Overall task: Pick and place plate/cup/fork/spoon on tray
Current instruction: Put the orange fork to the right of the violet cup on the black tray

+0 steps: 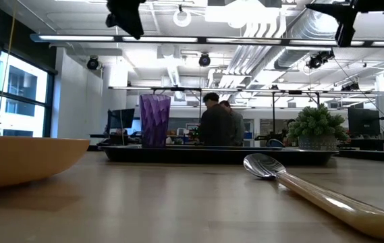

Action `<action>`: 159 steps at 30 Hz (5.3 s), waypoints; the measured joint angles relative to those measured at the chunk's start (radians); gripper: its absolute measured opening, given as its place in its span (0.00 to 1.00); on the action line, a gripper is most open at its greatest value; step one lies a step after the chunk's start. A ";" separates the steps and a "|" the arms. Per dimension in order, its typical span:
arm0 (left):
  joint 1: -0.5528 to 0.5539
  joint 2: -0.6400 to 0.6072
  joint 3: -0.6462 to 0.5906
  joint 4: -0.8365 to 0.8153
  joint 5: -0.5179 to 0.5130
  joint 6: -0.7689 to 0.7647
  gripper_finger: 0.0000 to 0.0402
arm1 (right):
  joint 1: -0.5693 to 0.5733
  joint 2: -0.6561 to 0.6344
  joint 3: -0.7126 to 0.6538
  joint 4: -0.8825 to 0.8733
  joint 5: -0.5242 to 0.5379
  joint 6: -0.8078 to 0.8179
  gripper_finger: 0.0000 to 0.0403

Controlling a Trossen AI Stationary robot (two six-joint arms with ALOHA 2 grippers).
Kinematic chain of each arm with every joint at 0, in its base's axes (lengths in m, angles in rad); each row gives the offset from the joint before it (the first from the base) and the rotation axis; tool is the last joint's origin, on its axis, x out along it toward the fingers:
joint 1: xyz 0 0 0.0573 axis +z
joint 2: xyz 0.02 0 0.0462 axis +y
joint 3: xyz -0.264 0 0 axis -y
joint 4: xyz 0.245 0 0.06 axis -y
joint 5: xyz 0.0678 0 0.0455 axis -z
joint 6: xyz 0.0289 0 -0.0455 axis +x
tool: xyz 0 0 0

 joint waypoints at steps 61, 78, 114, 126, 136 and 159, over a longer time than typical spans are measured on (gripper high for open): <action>-0.101 -0.276 -0.294 0.198 -0.004 -0.014 0.28 | 0.723 1.091 0.427 -0.548 -0.359 1.551 0.26; -0.101 -0.276 -0.294 0.199 -0.004 -0.033 0.28 | 0.787 1.184 0.427 -0.627 -0.327 1.538 0.26; -0.100 -0.276 -0.293 0.199 -0.005 -0.041 0.28 | 0.801 1.382 0.429 -0.568 -0.315 1.497 0.25; -0.100 -0.276 -0.293 0.200 -0.008 -0.041 0.28 | 0.801 1.379 0.427 -0.569 -0.317 1.514 0.04; -0.101 -0.276 -0.293 0.200 -0.008 -0.041 0.28 | 0.783 1.319 0.467 -0.634 -0.297 1.524 0.03; -0.101 -0.276 -0.293 0.200 -0.008 0.002 0.28 | 0.494 1.314 0.761 -0.896 -0.084 1.211 0.03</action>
